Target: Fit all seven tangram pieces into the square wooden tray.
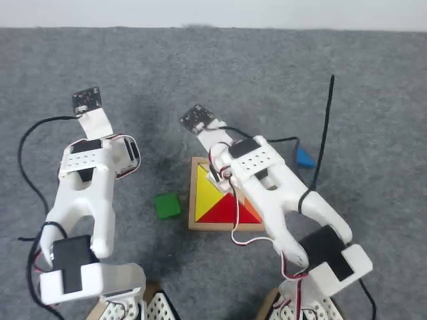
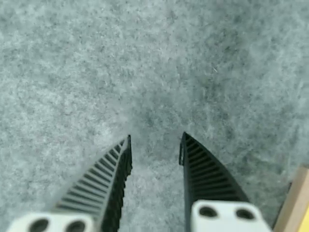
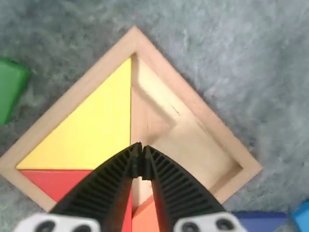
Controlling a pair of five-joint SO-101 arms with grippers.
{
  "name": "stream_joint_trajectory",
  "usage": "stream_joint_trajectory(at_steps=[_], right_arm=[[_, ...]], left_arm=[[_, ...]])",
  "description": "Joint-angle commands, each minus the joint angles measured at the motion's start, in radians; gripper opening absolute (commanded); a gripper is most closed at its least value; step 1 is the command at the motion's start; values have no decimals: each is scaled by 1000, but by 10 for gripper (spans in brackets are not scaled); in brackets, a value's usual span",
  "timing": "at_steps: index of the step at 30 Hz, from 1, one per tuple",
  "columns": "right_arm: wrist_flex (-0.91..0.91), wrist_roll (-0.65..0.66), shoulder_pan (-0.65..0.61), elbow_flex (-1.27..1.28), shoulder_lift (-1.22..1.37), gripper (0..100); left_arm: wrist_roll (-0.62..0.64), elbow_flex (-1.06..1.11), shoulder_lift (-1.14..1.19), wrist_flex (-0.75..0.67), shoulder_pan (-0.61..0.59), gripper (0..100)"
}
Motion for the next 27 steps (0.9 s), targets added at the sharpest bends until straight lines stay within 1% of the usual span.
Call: stream_joint_trajectory(at_steps=[1,9,13,15,20,27], right_arm=[[-30,-12,-5,-8,-5,9],[-24,-11,-2,-86,140,9],[-24,-5,54,-92,145,9],[-22,31,96,-100,148,9],[19,46,163,-160,154,9],[21,40,160,-207,136,9]], left_arm=[[5,-12,-6,-23,9,152],[5,-12,-6,-23,9,152],[5,-12,-6,-23,9,152],[5,-12,-6,-23,9,152],[5,-12,-6,-23,9,152],[5,-12,-6,-23,9,152]])
